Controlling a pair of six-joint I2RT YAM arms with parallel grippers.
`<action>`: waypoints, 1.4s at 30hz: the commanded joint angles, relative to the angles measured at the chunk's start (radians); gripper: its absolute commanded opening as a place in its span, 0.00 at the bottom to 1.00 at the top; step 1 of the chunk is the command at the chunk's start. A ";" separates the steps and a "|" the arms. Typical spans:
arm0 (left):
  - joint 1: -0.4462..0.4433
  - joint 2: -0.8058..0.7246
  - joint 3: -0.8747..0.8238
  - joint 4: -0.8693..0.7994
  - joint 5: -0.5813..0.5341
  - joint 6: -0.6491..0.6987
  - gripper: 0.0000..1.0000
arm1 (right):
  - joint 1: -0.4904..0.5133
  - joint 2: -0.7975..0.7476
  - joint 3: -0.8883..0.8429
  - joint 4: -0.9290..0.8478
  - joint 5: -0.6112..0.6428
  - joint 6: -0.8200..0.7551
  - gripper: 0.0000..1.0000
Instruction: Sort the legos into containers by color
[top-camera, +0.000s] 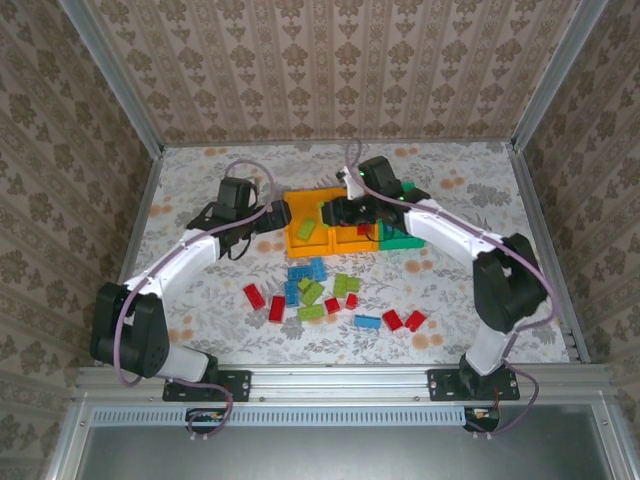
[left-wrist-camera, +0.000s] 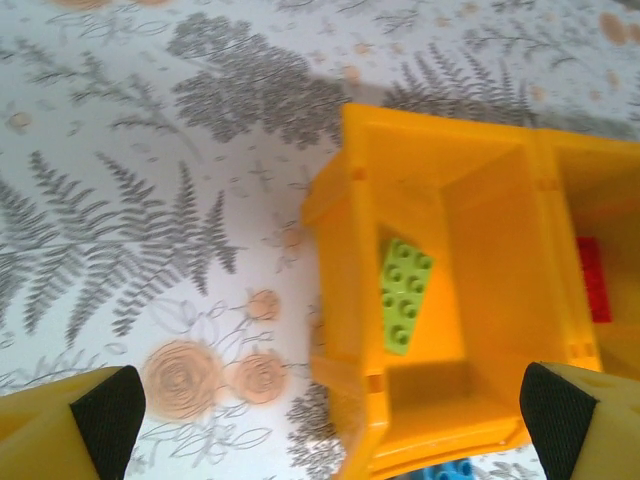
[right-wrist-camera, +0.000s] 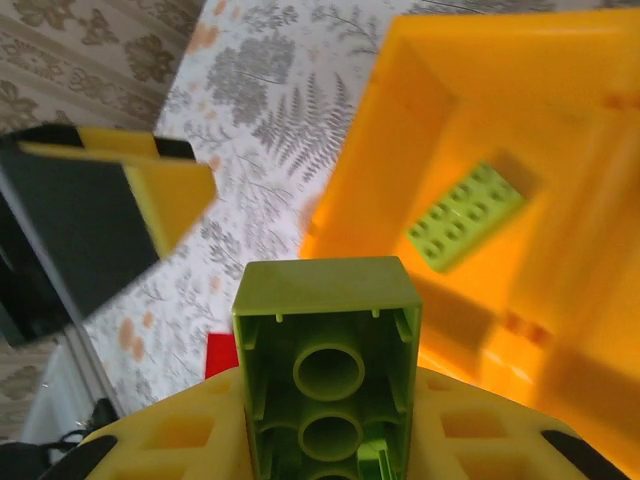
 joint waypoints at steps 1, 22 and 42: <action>0.011 -0.025 -0.025 -0.045 -0.030 -0.004 1.00 | 0.021 0.095 0.079 0.028 -0.012 0.146 0.30; -0.018 -0.089 -0.121 -0.335 -0.157 -0.114 1.00 | 0.042 0.282 0.289 -0.121 0.198 0.219 0.57; -0.133 -0.118 -0.281 -0.385 -0.120 -0.342 0.91 | 0.020 -0.145 -0.052 -0.282 0.701 0.043 0.74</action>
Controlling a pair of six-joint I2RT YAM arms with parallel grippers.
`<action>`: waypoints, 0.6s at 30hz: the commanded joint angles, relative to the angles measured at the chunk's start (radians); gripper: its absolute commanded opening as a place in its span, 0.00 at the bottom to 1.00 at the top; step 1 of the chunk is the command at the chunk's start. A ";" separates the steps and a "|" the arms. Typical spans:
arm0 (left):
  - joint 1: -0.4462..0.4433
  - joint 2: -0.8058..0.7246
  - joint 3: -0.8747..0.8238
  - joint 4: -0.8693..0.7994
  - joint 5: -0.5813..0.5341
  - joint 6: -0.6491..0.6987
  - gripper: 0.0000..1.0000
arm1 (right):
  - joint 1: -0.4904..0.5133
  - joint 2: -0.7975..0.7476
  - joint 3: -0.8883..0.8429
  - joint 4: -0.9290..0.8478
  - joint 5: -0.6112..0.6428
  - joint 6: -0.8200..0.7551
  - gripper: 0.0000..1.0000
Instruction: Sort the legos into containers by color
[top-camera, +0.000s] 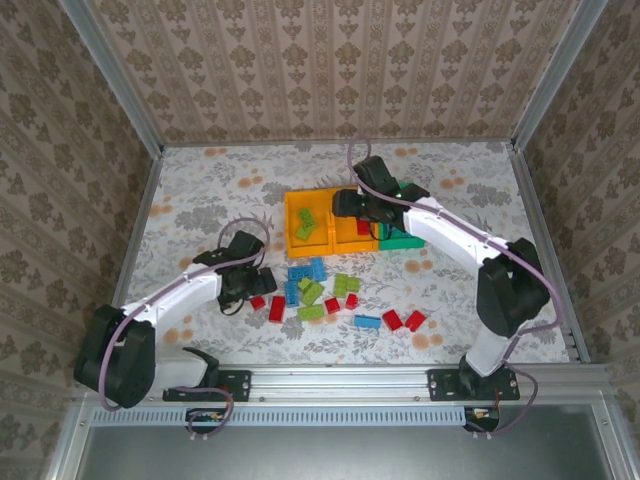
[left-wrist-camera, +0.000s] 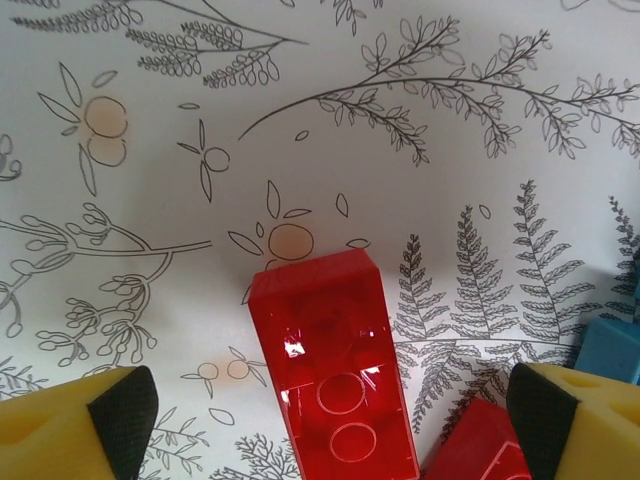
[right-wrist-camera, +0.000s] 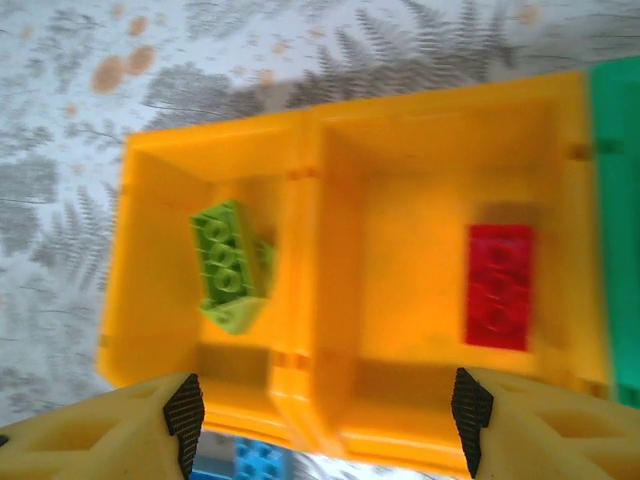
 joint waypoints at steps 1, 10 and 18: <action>-0.007 0.033 0.017 -0.001 0.015 -0.023 0.90 | -0.013 -0.080 -0.080 -0.086 0.137 -0.052 0.74; -0.007 0.079 -0.021 0.079 0.022 -0.034 0.72 | -0.076 -0.297 -0.337 -0.227 0.182 0.083 0.76; -0.006 0.138 -0.006 0.135 0.029 -0.002 0.41 | -0.082 -0.444 -0.469 -0.452 0.153 0.302 0.76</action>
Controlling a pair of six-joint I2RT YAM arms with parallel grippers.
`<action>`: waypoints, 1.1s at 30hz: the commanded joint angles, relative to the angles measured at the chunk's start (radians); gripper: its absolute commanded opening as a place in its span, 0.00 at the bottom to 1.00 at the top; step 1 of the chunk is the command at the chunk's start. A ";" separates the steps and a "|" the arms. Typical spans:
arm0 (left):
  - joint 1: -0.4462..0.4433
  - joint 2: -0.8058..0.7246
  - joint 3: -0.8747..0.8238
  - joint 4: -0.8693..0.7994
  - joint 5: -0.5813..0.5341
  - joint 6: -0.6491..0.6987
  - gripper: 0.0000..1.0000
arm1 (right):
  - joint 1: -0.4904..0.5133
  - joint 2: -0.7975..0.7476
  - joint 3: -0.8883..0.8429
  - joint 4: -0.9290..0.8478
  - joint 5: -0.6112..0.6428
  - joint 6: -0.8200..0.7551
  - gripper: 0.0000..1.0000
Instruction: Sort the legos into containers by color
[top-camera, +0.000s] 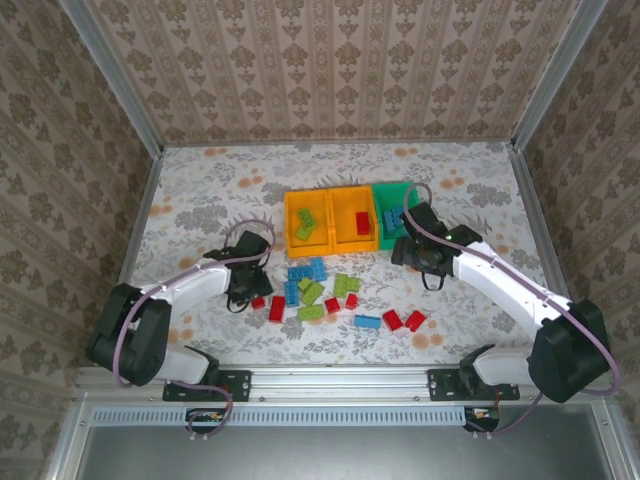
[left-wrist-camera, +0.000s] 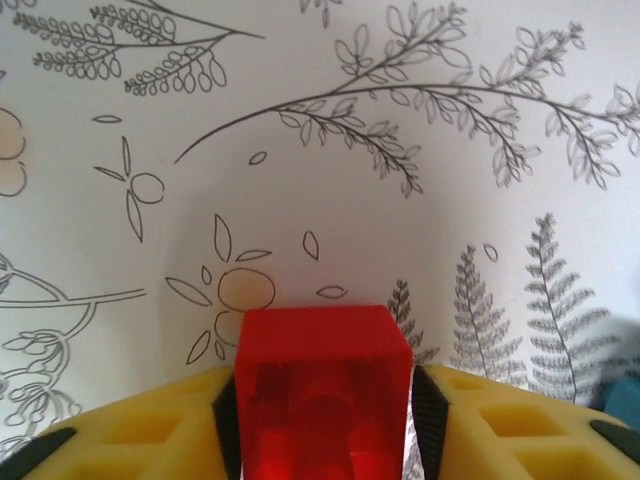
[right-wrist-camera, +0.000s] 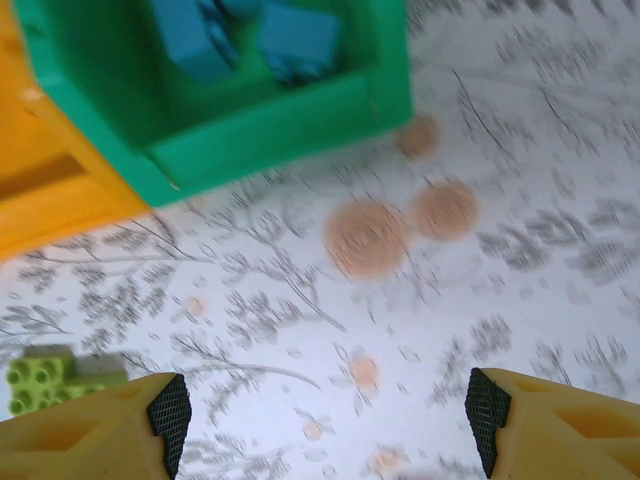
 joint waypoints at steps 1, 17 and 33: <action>-0.006 0.023 -0.001 0.035 0.009 0.008 0.38 | 0.000 -0.045 -0.047 -0.164 0.006 0.142 0.76; -0.105 -0.046 0.319 0.069 -0.146 0.192 0.31 | 0.005 -0.284 -0.304 -0.191 -0.092 0.385 0.76; -0.226 0.553 0.978 0.165 0.164 0.452 0.34 | 0.067 -0.307 -0.392 -0.057 -0.190 0.520 0.72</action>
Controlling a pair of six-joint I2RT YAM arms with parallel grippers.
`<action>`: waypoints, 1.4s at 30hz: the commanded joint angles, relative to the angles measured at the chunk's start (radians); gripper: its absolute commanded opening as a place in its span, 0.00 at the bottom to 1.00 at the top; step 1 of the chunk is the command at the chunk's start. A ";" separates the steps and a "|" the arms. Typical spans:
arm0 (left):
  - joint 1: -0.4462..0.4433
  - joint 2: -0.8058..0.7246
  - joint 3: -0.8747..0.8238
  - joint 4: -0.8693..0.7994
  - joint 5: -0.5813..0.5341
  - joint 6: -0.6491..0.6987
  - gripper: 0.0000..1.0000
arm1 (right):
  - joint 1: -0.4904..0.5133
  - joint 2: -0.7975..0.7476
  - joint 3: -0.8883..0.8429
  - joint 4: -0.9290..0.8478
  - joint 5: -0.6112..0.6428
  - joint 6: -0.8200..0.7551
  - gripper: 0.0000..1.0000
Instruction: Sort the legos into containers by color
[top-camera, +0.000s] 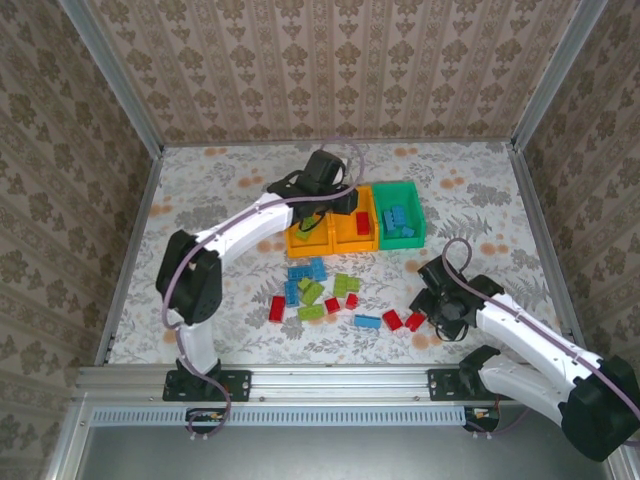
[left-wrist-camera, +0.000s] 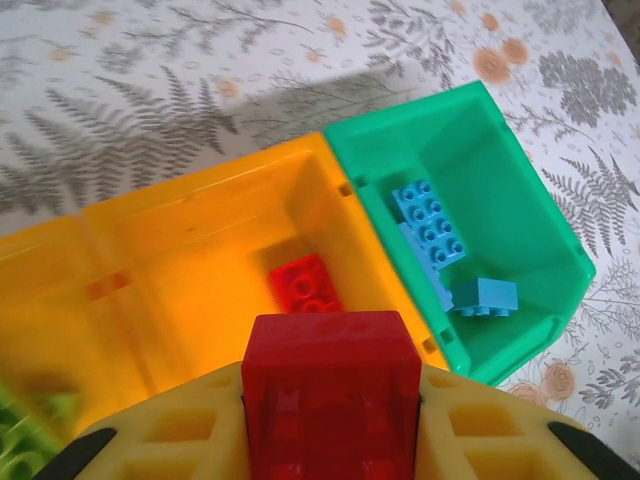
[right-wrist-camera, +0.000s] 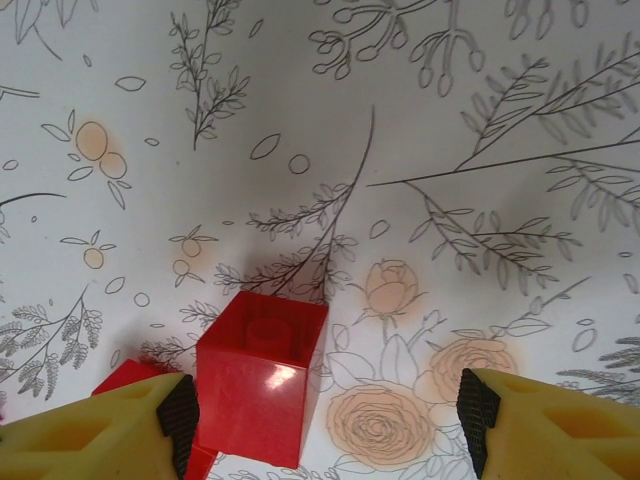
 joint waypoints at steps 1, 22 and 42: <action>0.007 0.066 0.073 -0.013 0.067 0.049 0.34 | 0.021 0.026 -0.008 0.046 -0.023 0.045 0.72; -0.021 0.145 0.122 -0.079 0.009 0.034 0.65 | 0.051 0.155 -0.037 0.149 -0.043 0.040 0.57; -0.015 -0.249 -0.340 0.108 -0.200 0.096 1.00 | 0.055 0.169 0.171 0.362 0.005 -0.213 0.22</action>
